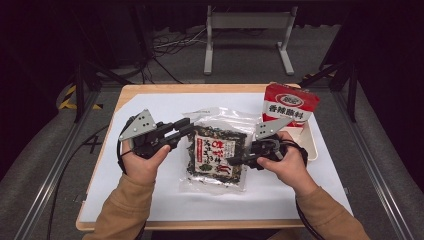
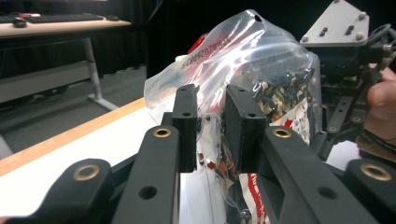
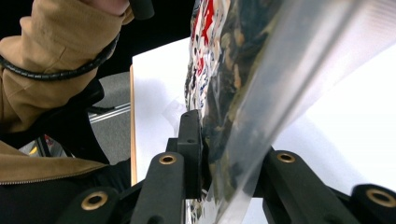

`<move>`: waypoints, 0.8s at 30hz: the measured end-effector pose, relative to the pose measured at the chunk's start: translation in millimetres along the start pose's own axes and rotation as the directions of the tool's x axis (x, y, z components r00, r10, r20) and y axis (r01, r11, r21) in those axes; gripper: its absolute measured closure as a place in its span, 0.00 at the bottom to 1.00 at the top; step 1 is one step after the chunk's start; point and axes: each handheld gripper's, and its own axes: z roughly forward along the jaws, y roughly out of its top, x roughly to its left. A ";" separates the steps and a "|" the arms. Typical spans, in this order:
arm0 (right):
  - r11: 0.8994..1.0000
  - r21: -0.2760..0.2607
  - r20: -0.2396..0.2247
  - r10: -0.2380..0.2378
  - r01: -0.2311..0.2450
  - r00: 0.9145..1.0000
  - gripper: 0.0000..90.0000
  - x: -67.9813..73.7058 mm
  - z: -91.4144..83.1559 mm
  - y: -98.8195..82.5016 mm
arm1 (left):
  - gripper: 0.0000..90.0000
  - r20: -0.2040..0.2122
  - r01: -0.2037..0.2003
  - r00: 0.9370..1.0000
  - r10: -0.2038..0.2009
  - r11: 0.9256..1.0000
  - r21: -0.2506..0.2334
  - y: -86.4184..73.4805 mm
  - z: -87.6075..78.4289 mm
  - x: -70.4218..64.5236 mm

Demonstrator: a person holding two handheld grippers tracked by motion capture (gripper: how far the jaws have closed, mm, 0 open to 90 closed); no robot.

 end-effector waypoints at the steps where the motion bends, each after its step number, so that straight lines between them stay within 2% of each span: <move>1: 1.000 0.003 0.002 -0.004 0.004 1.000 0.83 0.1 -0.6 -0.1 | 0.81 0.005 0.001 1.000 -0.001 1.000 -0.005 0.2 -1.2 0.8; 6: 1.000 0.009 0.015 -0.014 0.014 1.000 0.83 -0.7 -5.6 -0.8 | 0.74 0.021 0.027 0.999 -0.027 1.000 0.006 1.7 -8.0 4.3; 12: 1.000 -0.001 0.059 -0.029 0.029 0.998 0.83 -2.1 -19.2 0.7 | 0.62 0.011 0.033 0.999 -0.034 0.998 0.044 1.1 -11.4 7.5; 15: 0.999 0.000 0.077 -0.036 0.036 0.996 0.83 -2.1 -23.8 1.7 | 0.60 0.007 0.042 0.999 -0.043 0.997 0.064 0.0 -12.0 9.0; 19: 0.999 0.001 0.115 -0.044 0.044 0.992 0.83 -4.2 -38.1 4.5 | 0.60 -0.001 0.056 0.998 -0.056 0.994 0.092 -2.2 -14.0 12.3; 24: 0.999 -0.002 0.145 -0.048 0.048 0.988 0.83 -5.9 -50.2 7.0 | 0.58 -0.014 0.058 0.998 -0.057 0.993 0.100 -4.3 -15.9 16.1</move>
